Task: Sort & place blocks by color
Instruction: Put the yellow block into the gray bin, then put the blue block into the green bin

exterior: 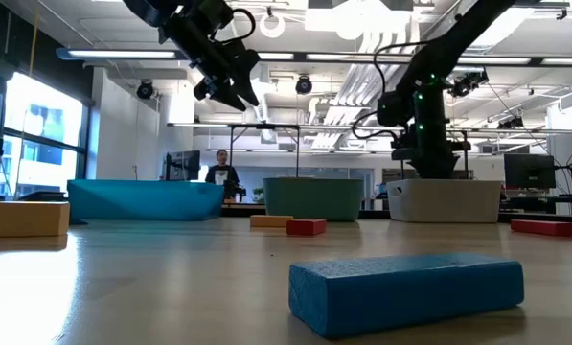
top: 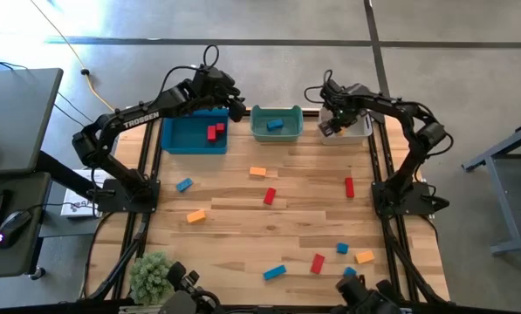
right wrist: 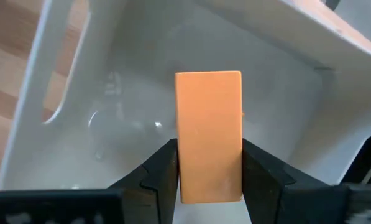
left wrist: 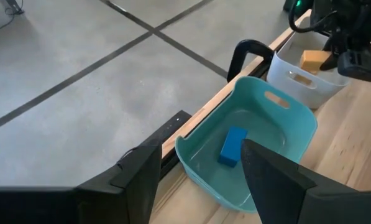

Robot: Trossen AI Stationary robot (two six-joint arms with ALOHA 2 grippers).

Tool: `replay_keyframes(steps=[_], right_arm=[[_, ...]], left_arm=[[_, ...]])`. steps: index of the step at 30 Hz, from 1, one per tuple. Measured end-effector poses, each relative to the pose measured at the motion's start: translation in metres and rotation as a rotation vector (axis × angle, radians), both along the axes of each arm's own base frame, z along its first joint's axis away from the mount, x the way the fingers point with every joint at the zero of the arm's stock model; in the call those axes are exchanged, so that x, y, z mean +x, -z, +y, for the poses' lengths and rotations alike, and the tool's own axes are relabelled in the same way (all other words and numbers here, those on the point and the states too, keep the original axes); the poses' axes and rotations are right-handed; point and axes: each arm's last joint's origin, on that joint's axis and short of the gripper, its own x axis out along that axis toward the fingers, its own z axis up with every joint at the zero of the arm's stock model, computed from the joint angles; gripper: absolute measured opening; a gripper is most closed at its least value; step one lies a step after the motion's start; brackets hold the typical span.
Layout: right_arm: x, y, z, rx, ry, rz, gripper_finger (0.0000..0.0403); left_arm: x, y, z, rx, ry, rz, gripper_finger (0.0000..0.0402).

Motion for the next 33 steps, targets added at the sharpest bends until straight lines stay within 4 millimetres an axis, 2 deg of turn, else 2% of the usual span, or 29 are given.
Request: replay_keyframes(steps=[22,25,29,33], right_arm=[[-0.002,0.0,-0.005,-0.024,-0.078,0.008,0.0135],[-0.002,0.0,-0.005,-0.013,-0.08,0.001,0.0147],[-0.002,-0.001,-0.004,-0.007,-0.083,0.007,0.0184],[0.001,-0.01,-0.007,-0.021,-0.07,-0.001,0.0214]], left_arm=[[-0.001,0.001,-0.001,-0.011,-0.004,0.004,0.0209],[-0.005,0.0,-0.005,-0.037,-0.004,0.03,0.0209],[-0.014,-0.006,-0.015,-0.074,0.007,0.058,0.0209],[-0.024,-0.011,-0.026,-0.129,0.019,0.082,0.0209]])
